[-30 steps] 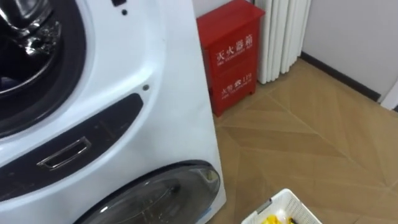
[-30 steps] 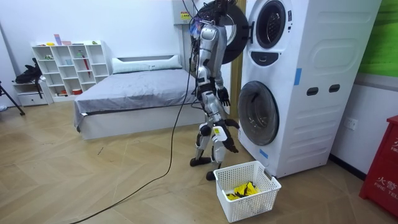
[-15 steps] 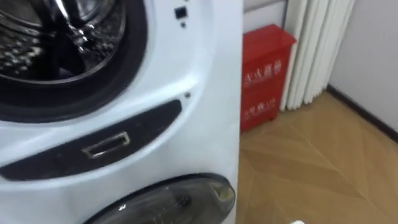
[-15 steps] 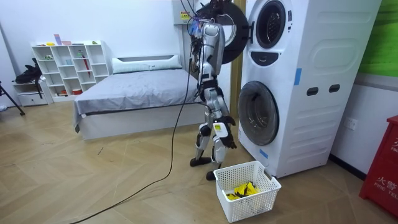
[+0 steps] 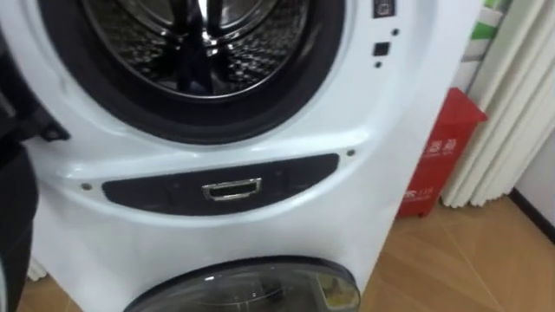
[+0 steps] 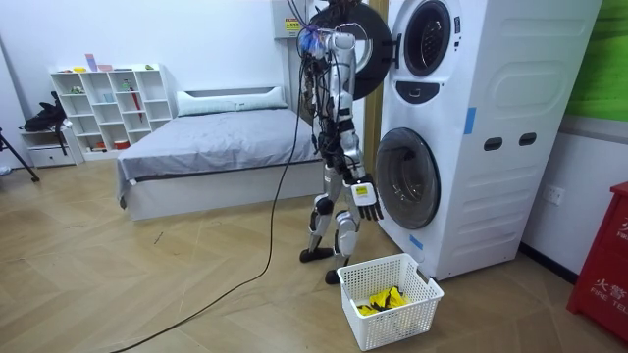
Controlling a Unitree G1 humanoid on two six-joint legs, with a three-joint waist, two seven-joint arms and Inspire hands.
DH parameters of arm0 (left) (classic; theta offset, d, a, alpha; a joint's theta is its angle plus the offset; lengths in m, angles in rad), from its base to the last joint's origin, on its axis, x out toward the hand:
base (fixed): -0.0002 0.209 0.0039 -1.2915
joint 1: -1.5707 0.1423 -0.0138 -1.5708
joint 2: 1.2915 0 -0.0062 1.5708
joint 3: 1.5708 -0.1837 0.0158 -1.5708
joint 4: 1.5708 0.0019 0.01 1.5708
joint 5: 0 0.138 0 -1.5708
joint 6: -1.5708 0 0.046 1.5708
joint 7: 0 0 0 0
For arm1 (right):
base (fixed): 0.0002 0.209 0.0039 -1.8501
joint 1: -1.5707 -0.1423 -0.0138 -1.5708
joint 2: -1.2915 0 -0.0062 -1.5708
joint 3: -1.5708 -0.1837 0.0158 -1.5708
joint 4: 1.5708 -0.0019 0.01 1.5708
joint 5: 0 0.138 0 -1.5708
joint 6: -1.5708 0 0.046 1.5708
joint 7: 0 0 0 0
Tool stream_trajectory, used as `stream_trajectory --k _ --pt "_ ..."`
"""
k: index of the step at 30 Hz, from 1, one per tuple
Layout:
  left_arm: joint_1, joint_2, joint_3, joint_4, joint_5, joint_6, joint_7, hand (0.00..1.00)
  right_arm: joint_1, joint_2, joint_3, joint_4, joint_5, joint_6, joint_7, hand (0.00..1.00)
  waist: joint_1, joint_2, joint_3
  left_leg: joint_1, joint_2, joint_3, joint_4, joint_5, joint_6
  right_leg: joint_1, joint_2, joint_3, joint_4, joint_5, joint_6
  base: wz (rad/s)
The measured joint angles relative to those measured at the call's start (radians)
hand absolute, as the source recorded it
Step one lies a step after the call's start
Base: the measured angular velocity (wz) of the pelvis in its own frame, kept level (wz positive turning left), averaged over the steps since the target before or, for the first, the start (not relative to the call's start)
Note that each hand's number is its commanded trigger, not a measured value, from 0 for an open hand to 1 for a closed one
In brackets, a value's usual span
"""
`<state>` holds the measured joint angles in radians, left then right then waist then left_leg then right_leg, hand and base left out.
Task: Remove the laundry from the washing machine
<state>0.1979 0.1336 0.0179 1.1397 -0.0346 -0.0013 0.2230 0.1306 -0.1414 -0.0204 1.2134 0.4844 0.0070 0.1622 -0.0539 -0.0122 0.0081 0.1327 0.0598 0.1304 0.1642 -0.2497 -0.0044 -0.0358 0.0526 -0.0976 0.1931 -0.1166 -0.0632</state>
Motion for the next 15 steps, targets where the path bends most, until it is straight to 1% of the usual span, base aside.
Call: stream_trajectory --k 2,3,5,7,9,11,12,13,14,15 --pt "0.002 0.0 -0.001 0.0 0.0 0.005 0.011 0.0 0.0 0.0 0.008 0.001 -0.003 0.008 -0.001 0.0 0.009 -0.002 -0.0003 0.002 0.0 -0.011 0.0 0.0 0.0 0.011 -0.001 -0.01 -0.01 -0.001 0.001 0.22" --pt "0.006 0.0 0.0 0.0 0.0 0.007 0.015 0.0 -0.002 0.0 0.009 0.002 -0.003 0.009 -0.001 0.0 0.009 -0.004 0.0004 0.001 -0.001 -0.024 0.0 0.0 0.0 0.016 -0.002 -0.017 -0.014 -0.002 0.002 0.25" --pt "0.016 0.0 0.001 0.001 0.002 0.009 0.029 0.0 -0.005 -0.001 0.021 0.005 -0.016 0.009 0.0 0.0 0.016 -0.004 0.0001 0.002 0.001 -0.03 -0.001 0.0 0.0 0.025 0.0 -0.019 -0.025 -0.003 0.003 0.14" --pt "0.026 -0.001 0.015 0.002 0.013 0.011 0.036 0.0 -0.005 -0.003 0.029 0.008 -0.024 0.009 0.0 0.0 0.033 -0.005 0.0002 0.005 0.001 -0.03 0.0 0.0 0.0 0.03 0.001 -0.021 -0.025 -0.002 0.002 0.05" --pt "0.037 0.0 0.045 0.003 0.038 0.024 0.036 0.0 -0.01 -0.003 0.03 0.023 -0.024 0.01 0.001 0.0 0.039 -0.007 0.0006 0.011 0.003 -0.03 0.004 -0.001 -0.001 0.04 0.002 -0.033 -0.024 -0.006 0.0 0.12" --pt "0.044 0.004 0.079 0.002 0.071 0.039 0.033 0.0 -0.012 -0.004 0.037 0.028 -0.033 0.017 0.002 0.0 0.054 -0.014 0.0002 0.007 0.006 -0.026 0.04 -0.009 -0.014 0.04 0.003 -0.04 -0.019 -0.021 -0.006 0.07" --pt "0.046 0.006 0.084 -0.002 0.083 0.042 0.031 0.0 -0.011 -0.004 0.041 0.028 -0.047 0.018 0.002 0.0 0.064 -0.016 0.0004 -0.002 0.016 -0.026 0.067 -0.017 -0.026 0.04 0.004 -0.041 -0.012 -0.024 -0.011 -0.04" --pt "0.048 0.009 0.083 -0.002 0.086 0.042 0.029 0.0 -0.015 -0.004 0.042 0.028 -0.054 0.018 0.002 0.0 0.068 -0.018 0.0024 -0.008 0.018 -0.028 0.086 -0.02 -0.031 0.038 0.007 -0.042 -0.002 -0.027 -0.015 -0.07" --pt "0.052 0.012 0.084 0.0 0.087 0.046 0.024 0.0 -0.021 -0.004 0.044 0.032 -0.058 0.021 0.003 0.0 0.074 -0.02 0.0028 -0.03 0.022 -0.033 0.139 -0.03 -0.046 0.04 0.012 -0.042 0.005 -0.031 -0.021 -0.06" --pt "0.052 0.013 0.089 -0.003 0.094 0.048 0.015 0.0 -0.018 -0.004 0.044 0.033 -0.059 0.031 0.002 0.0 0.08 -0.021 0.0031 -0.057 0.033 -0.037 0.207 -0.04 -0.06 0.039 0.017 -0.043 0.012 -0.036 -0.029 -0.04"
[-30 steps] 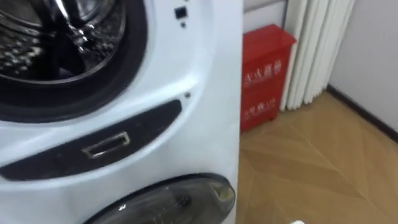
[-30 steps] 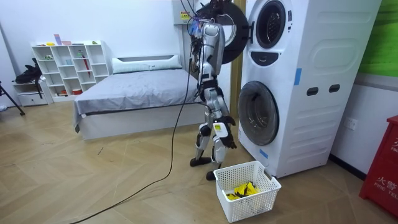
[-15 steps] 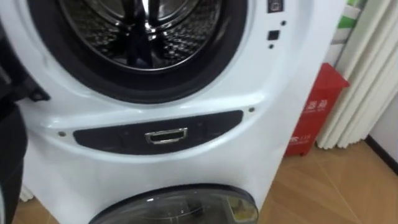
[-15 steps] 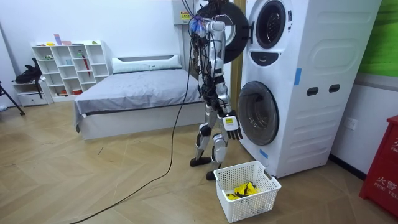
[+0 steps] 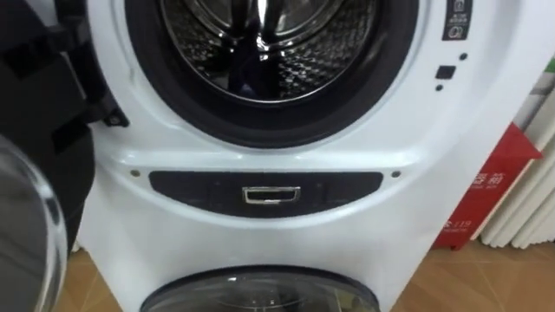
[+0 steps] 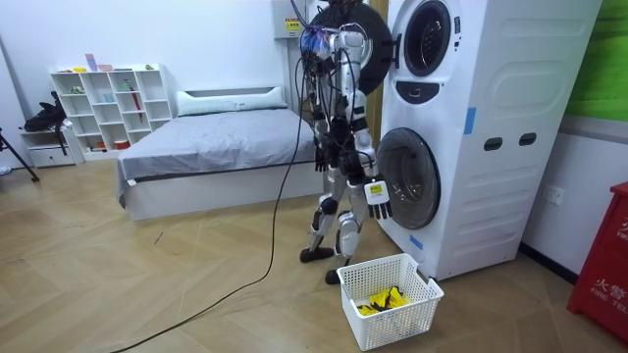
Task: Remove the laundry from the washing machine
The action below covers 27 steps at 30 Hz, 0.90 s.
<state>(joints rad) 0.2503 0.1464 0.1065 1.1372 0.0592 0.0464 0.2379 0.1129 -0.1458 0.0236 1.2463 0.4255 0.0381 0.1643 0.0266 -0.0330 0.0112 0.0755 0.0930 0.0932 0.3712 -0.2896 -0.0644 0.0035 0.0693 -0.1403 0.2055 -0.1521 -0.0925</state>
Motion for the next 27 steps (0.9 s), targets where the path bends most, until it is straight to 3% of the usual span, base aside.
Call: stream_trajectory --k 4,6,8,10,14,17,19,20,21,22,23,24,25,26,27 --pt "-0.028 -0.006 0.029 -0.055 0.043 0.026 -0.029 0.0 -0.01 -0.007 -0.006 -0.002 -0.041 0.006 -0.001 0.0 0.001 0.009 0.0011 -0.113 0.029 -0.044 0.221 -0.008 -0.001 -0.003 0.012 -0.029 0.002 -0.005 -0.031 0.06" --pt "-0.034 -0.022 0.027 -0.065 0.041 0.028 -0.036 0.0 -0.014 -0.025 -0.005 -0.009 -0.051 0.003 -0.015 0.0 0.004 0.051 -0.0022 -0.128 0.071 -0.046 0.422 -0.012 0.001 -0.004 0.036 -0.096 0.023 -0.02 -0.056 -0.39" --pt "-0.065 -0.023 0.026 -0.066 0.042 0.028 -0.047 0.0 -0.023 -0.025 -0.007 -0.025 -0.071 -0.005 -0.023 0.0 -0.024 0.063 -0.0059 -0.091 0.067 -0.05 0.479 -0.015 -0.006 -0.019 0.039 -0.133 0.038 -0.022 -0.063 -0.03" --pt "-0.108 -0.023 0.017 -0.065 0.043 0.023 -0.055 0.0 -0.015 -0.024 -0.019 -0.031 -0.066 -0.017 -0.021 0.0 -0.054 0.072 -0.0035 -0.023 0.068 -0.051 0.433 -0.02 -0.017 -0.04 0.039 -0.157 0.053 -0.02 -0.065 0.33" --pt "-0.21 -0.024 -0.047 -0.087 0.063 -0.01 -0.073 0.0 -0.033 -0.021 -0.033 -0.028 -0.058 -0.047 -0.019 0.0 -0.08 0.083 -0.0051 0.144 0.052 -0.112 0.135 -0.037 -0.043 -0.139 0.034 -0.191 0.112 -0.008 -0.074 0.15" --pt "-0.259 -0.025 -0.066 -0.078 0.062 -0.015 -0.072 0.0 -0.044 0.0 -0.068 -0.028 -0.057 -0.061 -0.009 0.0 -0.091 0.071 0.0017 0.193 0.05 -0.111 -0.077 -0.074 -0.036 -0.22 0.018 -0.203 0.138 0.034 -0.074 0.11" --pt "-0.255 -0.03 -0.098 -0.065 0.062 -0.015 -0.072 0.0 -0.044 0.002 -0.07 -0.032 -0.054 -0.06 -0.008 0.0 -0.101 0.07 0.0023 0.201 0.041 -0.109 -0.171 -0.086 -0.017 -0.246 0.012 -0.202 0.115 0.086 -0.067 0.0" --pt "-0.256 -0.036 -0.102 -0.057 0.062 -0.013 -0.073 0.0 -0.041 0.005 -0.08 -0.044 -0.05 -0.055 -0.009 0.0 -0.108 0.065 0.0012 0.194 0.024 -0.099 -0.203 -0.086 -0.001 -0.254 0.003 -0.198 0.092 0.132 -0.059 0.0" --pt "-0.247 -0.039 -0.111 -0.053 0.06 -0.013 -0.073 0.0 -0.035 0.006 -0.081 -0.047 -0.038 -0.053 -0.009 0.0 -0.108 0.05 0.0022 0.174 -0.006 -0.094 -0.21 -0.075 0.041 -0.256 -0.009 -0.171 0.047 0.19 -0.045 0.0" --pt "-0.243 -0.04 -0.112 -0.046 0.06 -0.014 -0.073 0.0 -0.032 0.006 -0.081 -0.05 -0.034 -0.05 -0.01 0.0 -0.106 0.046 0.0011 0.157 -0.025 -0.092 -0.207 -0.069 0.055 -0.255 -0.018 -0.151 0.019 0.222 -0.032 0.04" --pt "-0.23 -0.042 -0.112 -0.036 0.053 -0.015 -0.072 0.0 -0.024 0.006 -0.087 -0.051 -0.022 -0.039 -0.012 0.0 -0.112 0.027 -0.0092 0.128 -0.055 -0.076 -0.201 -0.052 0.085 -0.247 -0.028 -0.097 -0.047 0.286 0.005 0.21" --pt "-0.221 -0.042 -0.112 -0.021 0.052 -0.015 -0.07 0.0 -0.016 0.007 -0.091 -0.052 0.006 -0.036 -0.017 0.0 -0.116 0.023 -0.0094 0.103 -0.067 -0.035 -0.189 -0.042 0.101 -0.243 -0.047 -0.048 -0.057 0.311 0.06 0.33" --pt "-0.214 -0.044 -0.112 -0.013 0.052 -0.014 -0.068 0.0 -0.005 0.008 -0.097 -0.052 0.026 -0.034 -0.017 0.0 -0.119 0.025 -0.0094 0.091 -0.064 -0.01 -0.173 -0.04 0.102 -0.243 -0.06 -0.044 -0.01 0.28 0.068 0.47" --pt "-0.191 -0.049 -0.111 -0.012 0.051 -0.013 -0.062 0.0 0.014 0.007 -0.119 -0.051 0.06 -0.033 -0.017 0.0 -0.123 0.025 -0.0068 0.085 -0.06 0.0 -0.166 -0.027 0.106 -0.231 -0.083 -0.043 0.114 0.186 0.074 0.4" --pt "-0.17 -0.05 -0.111 -0.009 0.028 -0.015 -0.051 0.0 0.027 0.004 -0.126 -0.051 0.072 -0.034 -0.02 0.0 -0.122 0.033 -0.0114 0.085 -0.051 0.024 -0.171 -0.015 0.105 -0.198 -0.102 -0.043 0.211 0.097 0.09 0.3"
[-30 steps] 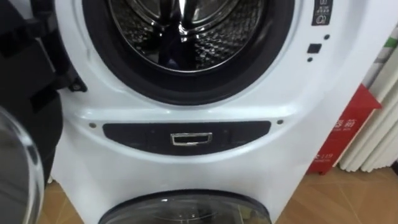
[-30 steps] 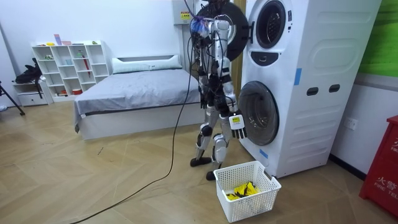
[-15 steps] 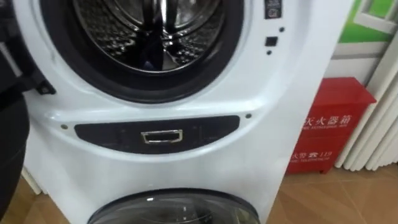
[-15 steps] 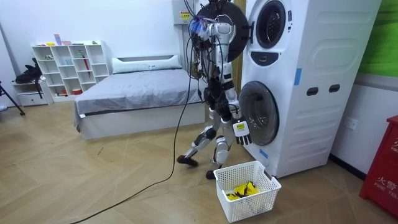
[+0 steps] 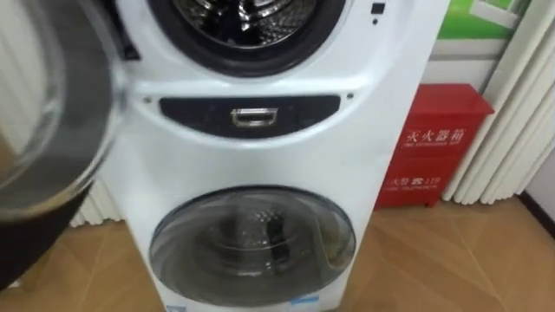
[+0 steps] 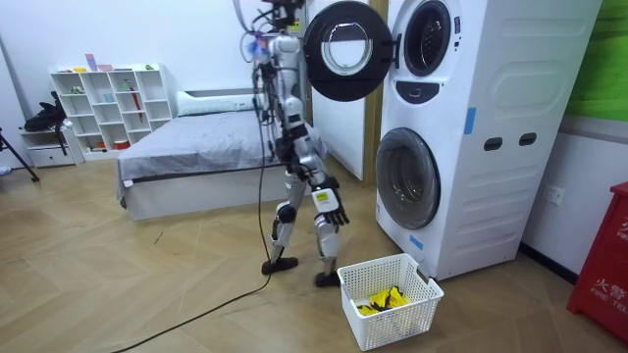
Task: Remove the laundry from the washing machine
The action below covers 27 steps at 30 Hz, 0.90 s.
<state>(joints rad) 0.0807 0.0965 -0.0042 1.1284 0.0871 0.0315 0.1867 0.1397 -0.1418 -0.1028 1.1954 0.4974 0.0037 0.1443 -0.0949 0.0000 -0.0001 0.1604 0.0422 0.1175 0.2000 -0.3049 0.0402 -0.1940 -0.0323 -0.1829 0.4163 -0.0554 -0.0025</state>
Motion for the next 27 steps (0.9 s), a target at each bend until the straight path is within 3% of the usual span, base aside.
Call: stream_trajectory --k 1,3,5,6,7,10,11,13,15,17,18,21,27 --pt "0.006 0.002 0.002 0.007 -0.018 0.0 0.004 0.0 0.004 -0.001 0.001 0.003 0.003 0.0 -0.002 0.0 0.002 0.0 0.0004 0.001 0.002 0.014 -0.003 0.005 0.001 0.023 -0.01 0.004 0.033 -0.036 0.002 0.17" --pt "0.044 0.009 0.037 0.011 -0.077 -0.002 0.011 0.0 0.026 -0.002 0.002 0.012 0.004 -0.002 -0.013 0.0 0.018 -0.007 0.0018 0.004 0.0 0.06 -0.005 0.019 -0.006 0.139 -0.052 0.02 0.083 -0.151 0.034 0.01" --pt "0.085 0.01 0.091 0.013 -0.137 -0.003 0.024 0.0 0.042 0.002 0.004 0.016 0.005 -0.002 -0.02 0.0 0.034 -0.018 0.0013 0.009 -0.013 0.073 -0.004 0.022 -0.015 0.201 -0.048 0.046 0.017 -0.186 0.047 -0.3" --pt "0.101 0.01 0.125 0.014 -0.175 -0.003 0.028 0.0 0.046 0.003 0.005 0.027 0.004 -0.002 -0.021 0.0 0.043 -0.023 0.0008 0.008 -0.019 0.076 -0.003 0.028 -0.028 0.216 -0.039 0.049 -0.052 -0.19 0.028 -0.4" --pt "0.106 0.008 0.143 0.014 -0.193 -0.003 0.028 0.0 0.045 0.002 0.003 0.033 0.004 -0.002 -0.022 0.0 0.051 -0.023 -0.0005 0.007 -0.018 0.084 -0.003 0.031 -0.029 0.218 -0.032 0.06 -0.076 -0.183 0.014 -0.38" --pt "0.122 0.011 0.252 0.009 -0.264 -0.01 0.05 0.0 0.045 0.0 -0.001 0.034 -0.003 -0.002 -0.02 0.0 0.073 -0.01 0.0042 0.008 0.002 0.1 -0.014 0.045 -0.041 0.23 0.004 0.087 -0.149 -0.143 -0.001 -0.27" --pt "0.12 0.022 0.301 -0.012 -0.295 -0.011 0.058 0.0 0.043 -0.001 -0.01 0.033 -0.005 -0.002 -0.016 0.0 0.079 -0.004 -0.0003 0.006 0.008 0.1 -0.015 0.048 -0.044 0.235 0.012 0.085 -0.167 -0.129 -0.005 -0.04" --pt "0.119 0.047 0.36 -0.073 -0.349 -0.012 0.07 0.0 0.041 -0.006 -0.05 0.028 -0.024 -0.002 -0.009 0.0 0.09 -0.004 0.0008 0.008 0.014 0.1 -0.019 0.052 -0.048 0.246 0.019 0.077 -0.19 -0.117 -0.01 0.0" --pt "0.119 0.076 0.405 -0.187 -0.403 -0.015 0.094 0.0 0.04 -0.018 -0.082 0.017 -0.039 -0.002 -0.01 0.0 0.106 -0.002 0.0005 0.008 0.015 0.098 -0.029 0.056 -0.051 0.248 0.022 0.075 -0.196 -0.115 -0.011 0.04" --pt "0.116 0.12 0.451 -0.372 -0.411 -0.016 0.122 0.0 0.04 -0.037 -0.135 -0.001 -0.054 -0.013 -0.009 0.0 0.125 0.015 -0.0007 0.007 0.016 0.092 -0.033 0.058 -0.052 0.249 0.023 0.067 -0.197 -0.115 -0.011 0.06" --pt "0.114 0.146 0.454 -0.443 -0.412 -0.041 0.136 0.0 0.037 -0.05 -0.157 -0.002 -0.066 -0.023 -0.01 0.0 0.13 0.029 -0.0006 0.007 0.015 0.089 -0.035 0.057 -0.052 0.249 0.022 0.066 -0.196 -0.115 -0.011 0.0" --pt "0.096 0.197 0.487 -0.598 -0.399 -0.072 0.158 0.0 0.047 -0.063 -0.158 -0.03 -0.086 -0.043 -0.01 0.0 0.138 0.051 -0.0002 0.005 0.013 0.067 -0.036 0.057 -0.052 0.249 0.021 0.057 -0.197 -0.116 -0.009 0.05" --pt "0.065 0.202 0.513 -0.967 -0.321 -0.077 0.196 0.0 0.054 -0.046 -0.158 -0.034 -0.113 -0.046 0.025 0.0 0.13 0.061 0.0064 -0.015 0.012 0.034 -0.036 0.058 -0.052 0.253 0.02 0.033 -0.214 -0.117 -0.009 0.16"
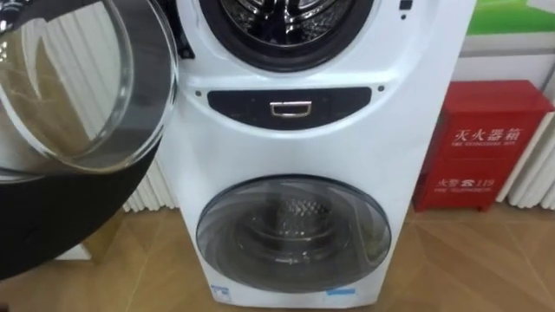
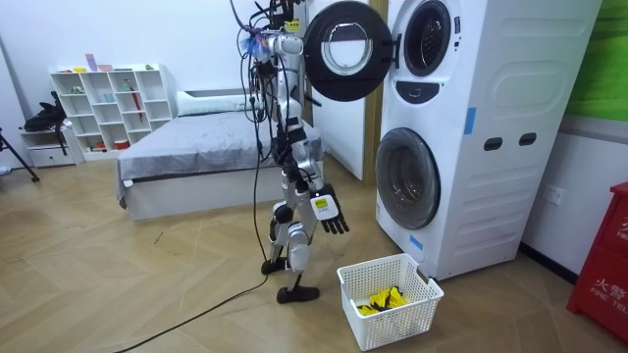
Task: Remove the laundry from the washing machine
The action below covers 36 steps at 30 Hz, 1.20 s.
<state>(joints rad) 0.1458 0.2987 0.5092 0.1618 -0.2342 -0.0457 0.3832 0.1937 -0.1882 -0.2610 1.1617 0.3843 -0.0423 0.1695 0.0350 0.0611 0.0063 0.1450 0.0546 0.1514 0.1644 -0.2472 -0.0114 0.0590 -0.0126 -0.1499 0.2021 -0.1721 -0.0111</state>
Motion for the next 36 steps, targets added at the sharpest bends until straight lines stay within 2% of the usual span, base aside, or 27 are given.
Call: stream_trajectory --k 1,3,5,6,7,9,12,13,14,15,17,20,22,23,24,25,27,28,30,34,36 --pt "-0.005 0.0 0.0 -0.033 0.014 0.0 -0.001 0.0 0.002 0.0 0.0 0.0 -0.001 0.0 0.005 0.0 -0.001 0.0 0.0006 0.0 0.0 0.0 0.0 0.0 0.0 0.0 0.001 -0.001 -0.001 0.0 0.0 0.05" --pt "-0.012 0.008 0.008 -0.082 0.13 0.014 -0.004 0.0 -0.006 0.0 -0.002 0.001 -0.023 -0.005 0.025 0.0 -0.002 -0.004 0.0038 -0.004 0.0 -0.006 0.001 0.0 0.0 0.001 0.0 -0.004 -0.018 0.0 0.0 0.08" --pt "-0.013 0.009 0.0 -0.118 0.164 0.023 -0.007 0.0 -0.006 0.0 0.0 0.003 -0.045 -0.003 0.033 0.0 -0.006 -0.007 0.0037 -0.012 -0.001 -0.023 0.005 0.0 0.0 0.001 -0.001 -0.018 -0.017 0.0 0.0 0.23" --pt "-0.016 0.009 -0.006 -0.148 0.162 0.044 -0.016 0.0 -0.01 0.001 0.0 0.009 -0.045 -0.002 0.039 0.0 -0.008 -0.01 0.0054 -0.013 -0.001 -0.032 0.009 0.0 0.0 0.008 -0.001 -0.024 -0.021 0.0 0.0 0.29" --pt "-0.025 0.01 -0.015 -0.159 0.16 0.05 -0.019 0.0 -0.013 0.0 0.0 0.016 -0.045 -0.002 0.042 0.0 -0.014 -0.013 0.0056 -0.014 -0.002 -0.041 0.013 0.0 0.0 0.014 -0.003 -0.028 -0.025 0.0 0.0 0.42" --pt "-0.095 0.011 -0.051 -0.221 0.161 0.065 -0.019 0.0 -0.021 0.0 0.006 0.043 -0.05 0.0 0.047 0.0 -0.03 -0.019 0.0075 -0.019 -0.007 -0.074 0.021 0.0 0.0 0.03 -0.008 -0.045 -0.034 0.001 0.002 0.41" --pt "-0.096 0.015 -0.096 -0.316 0.164 0.07 -0.028 0.0 -0.037 0.003 0.023 0.048 -0.078 0.001 0.064 0.0 -0.031 -0.019 0.0102 -0.03 -0.013 -0.083 0.025 0.002 0.004 0.027 -0.013 -0.051 -0.035 0.001 0.004 0.15" --pt "-0.081 0.012 -0.134 -0.379 0.178 0.064 -0.057 0.0 -0.04 0.004 0.042 0.056 -0.076 0.001 0.068 0.0 -0.027 -0.021 0.0144 -0.033 -0.016 -0.085 0.026 0.004 0.006 0.027 -0.015 -0.05 -0.034 0.001 0.005 0.24" --pt "-0.077 0.009 -0.182 -0.423 0.19 0.063 -0.077 0.0 -0.046 0.008 0.062 0.069 -0.077 0.001 0.073 0.0 -0.027 -0.027 0.0154 -0.038 -0.017 -0.092 0.028 0.008 0.009 0.028 -0.019 -0.048 -0.033 0.0 0.007 0.27" --pt "-0.077 0.008 -0.207 -0.44 0.191 0.062 -0.085 0.0 -0.053 0.01 0.074 0.076 -0.077 0.001 0.074 0.0 -0.031 -0.029 0.0162 -0.039 -0.016 -0.097 0.027 0.011 0.01 0.027 -0.02 -0.043 -0.035 0.0 0.007 0.25" --pt "-0.084 -0.013 -0.276 -0.469 0.209 0.065 -0.104 0.0 -0.072 0.025 0.098 0.081 -0.075 0.0 0.075 0.0 -0.034 -0.029 0.0176 -0.039 -0.021 -0.099 0.023 0.02 0.012 0.028 -0.022 -0.037 -0.041 0.001 0.01 0.04" --pt "-0.096 -0.017 -0.333 -0.502 0.207 0.065 -0.144 0.0 -0.1 0.031 0.148 0.083 -0.084 0.0 0.094 0.0 -0.074 -0.033 0.0148 -0.049 -0.03 -0.104 0.014 0.032 0.014 0.018 -0.024 -0.034 -0.045 0.009 0.01 -0.02" --pt "-0.097 -0.039 -0.371 -0.54 0.208 0.073 -0.176 0.0 -0.106 0.031 0.161 0.083 -0.083 0.001 0.101 0.0 -0.089 -0.032 0.0134 -0.051 -0.032 -0.1 0.003 0.038 0.016 0.007 -0.026 -0.033 -0.045 0.013 0.011 -0.04" --pt "-0.099 -0.062 -0.408 -0.553 0.209 0.078 -0.2 0.0 -0.104 0.031 0.162 0.086 -0.078 0.002 0.103 0.0 -0.107 -0.033 0.0124 -0.053 -0.034 -0.101 0.003 0.039 0.016 0.007 -0.028 -0.041 -0.046 0.014 0.012 0.05" --pt "-0.099 -0.072 -0.43 -0.557 0.208 0.082 -0.214 0.0 -0.104 0.031 0.165 0.089 -0.077 0.002 0.102 0.0 -0.115 -0.034 0.0118 -0.053 -0.034 -0.101 0.003 0.039 0.016 0.007 -0.028 -0.041 -0.045 0.014 0.012 0.0" --pt "-0.101 -0.09 -0.481 -0.561 0.207 0.087 -0.243 0.0 -0.105 0.032 0.176 0.089 -0.073 0.002 0.101 0.0 -0.126 -0.037 0.0104 -0.054 -0.035 -0.097 0.003 0.039 0.017 0.006 -0.029 -0.039 -0.043 0.014 0.012 -0.09" --pt "-0.102 -0.1 -0.596 -0.559 0.191 0.094 -0.292 0.0 -0.123 0.035 0.207 0.089 -0.058 0.001 0.098 0.0 -0.155 -0.044 0.0101 -0.053 -0.035 -0.093 0.003 0.039 0.017 0.005 -0.03 -0.038 -0.043 0.014 0.012 -0.12" --pt "-0.104 -0.103 -0.626 -0.557 0.185 0.094 -0.306 0.0 -0.13 0.036 0.216 0.089 -0.058 0.001 0.095 0.0 -0.167 -0.047 0.0107 -0.052 -0.035 -0.09 0.003 0.039 0.017 0.004 -0.029 -0.036 -0.043 0.014 0.012 -0.17" --pt "-0.115 -0.133 -0.664 -0.551 0.182 0.096 -0.351 0.0 -0.139 0.038 0.242 0.089 -0.061 0.002 0.094 0.0 -0.176 -0.054 0.009 -0.049 -0.031 -0.071 0.003 0.039 0.017 -0.006 -0.024 -0.013 -0.041 0.014 0.012 -0.32" --pt "-0.16 -0.125 -0.761 -0.469 0.155 0.104 -0.413 0.0 -0.148 0.037 0.278 0.074 -0.06 0.019 0.073 0.0 -0.188 -0.058 0.0093 -0.043 -0.029 -0.071 -0.001 0.039 0.017 -0.003 -0.022 -0.011 -0.032 0.014 0.012 -0.16" --pt "-0.17 -0.147 -0.814 -0.391 0.158 0.121 -0.429 0.0 -0.167 0.041 0.302 0.073 -0.061 0.022 0.062 0.0 -0.191 -0.062 0.0116 -0.029 -0.028 -0.066 -0.007 0.039 0.017 -0.001 -0.019 0.012 -0.033 0.015 0.012 -0.26"
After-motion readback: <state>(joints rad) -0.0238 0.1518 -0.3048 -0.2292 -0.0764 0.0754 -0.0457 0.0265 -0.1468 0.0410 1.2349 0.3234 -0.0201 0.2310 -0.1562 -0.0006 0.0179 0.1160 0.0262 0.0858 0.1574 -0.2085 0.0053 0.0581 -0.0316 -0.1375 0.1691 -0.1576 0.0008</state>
